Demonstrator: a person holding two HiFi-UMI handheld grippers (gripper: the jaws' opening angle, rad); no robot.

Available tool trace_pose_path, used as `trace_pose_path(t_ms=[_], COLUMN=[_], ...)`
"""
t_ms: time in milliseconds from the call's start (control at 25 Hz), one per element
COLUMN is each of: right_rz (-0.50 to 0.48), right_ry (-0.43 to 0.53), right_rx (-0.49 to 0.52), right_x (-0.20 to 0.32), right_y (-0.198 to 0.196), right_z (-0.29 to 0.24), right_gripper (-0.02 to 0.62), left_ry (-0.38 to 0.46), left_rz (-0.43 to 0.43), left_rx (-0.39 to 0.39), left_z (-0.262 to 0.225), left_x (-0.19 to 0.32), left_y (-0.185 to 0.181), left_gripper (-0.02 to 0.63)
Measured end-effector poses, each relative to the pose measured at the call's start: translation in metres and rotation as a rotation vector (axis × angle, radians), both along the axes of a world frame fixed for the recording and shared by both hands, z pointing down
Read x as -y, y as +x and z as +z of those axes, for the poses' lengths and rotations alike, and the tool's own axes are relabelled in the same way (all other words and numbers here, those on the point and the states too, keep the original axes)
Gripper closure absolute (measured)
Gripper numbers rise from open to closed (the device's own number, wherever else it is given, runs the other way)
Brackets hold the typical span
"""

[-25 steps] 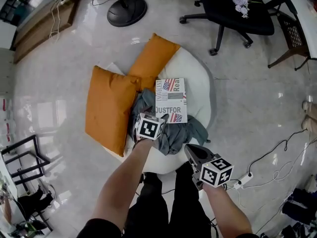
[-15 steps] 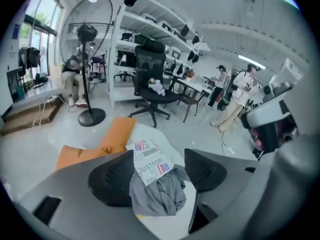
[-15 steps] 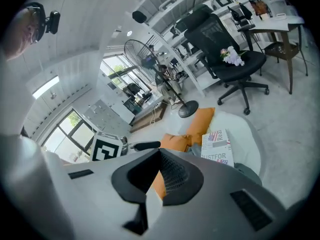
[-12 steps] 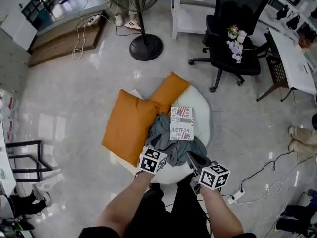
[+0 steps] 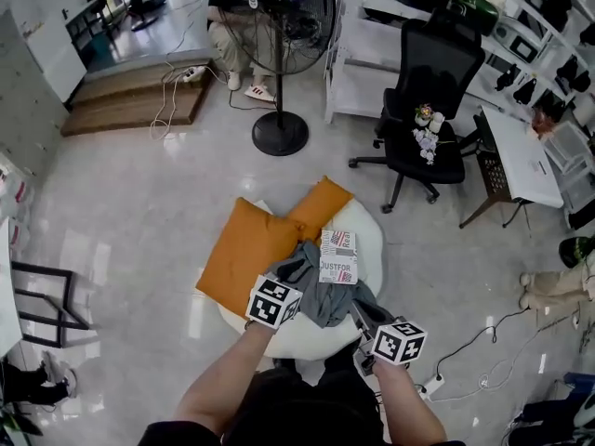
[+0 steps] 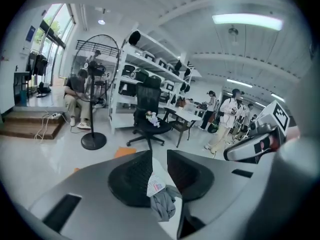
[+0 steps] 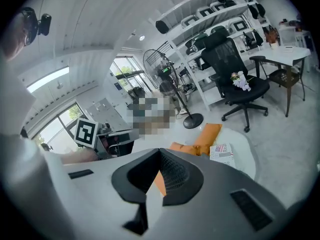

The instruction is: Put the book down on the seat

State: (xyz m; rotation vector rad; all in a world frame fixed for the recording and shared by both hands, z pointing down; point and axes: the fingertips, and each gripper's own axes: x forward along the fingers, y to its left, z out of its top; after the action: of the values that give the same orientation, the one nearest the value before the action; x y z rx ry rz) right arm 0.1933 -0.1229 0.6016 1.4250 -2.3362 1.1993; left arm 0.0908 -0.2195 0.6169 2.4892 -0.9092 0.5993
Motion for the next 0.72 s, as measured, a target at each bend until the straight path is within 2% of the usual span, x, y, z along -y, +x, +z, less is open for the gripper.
trace_pose_path(t_ms=[280, 560, 720], right_rz=[0.015, -0.005, -0.027], right_ry=[0.004, 0.075, 0.101], right_rx=[-0.05, -0.082, -0.068], right_x=[-0.032, -0.03, -0.031], right_y=[-0.013, -0.018, -0.015], right_z=[-0.016, -0.056, -0.071], right_gripper=[0.581, 0.581, 0.582], left_ry=[0.056, 0.151, 0.182], left_rz=[-0.005, 0.035, 0.006], left_rx=[-0.041, -0.063, -0.077], left_z=[-0.046, -0.088, -0.111], left_x=[-0.028, -0.046, -0.049], left_y=[-0.039, -0.035, -0.038], left_gripper=[0.543, 0.554, 0.572])
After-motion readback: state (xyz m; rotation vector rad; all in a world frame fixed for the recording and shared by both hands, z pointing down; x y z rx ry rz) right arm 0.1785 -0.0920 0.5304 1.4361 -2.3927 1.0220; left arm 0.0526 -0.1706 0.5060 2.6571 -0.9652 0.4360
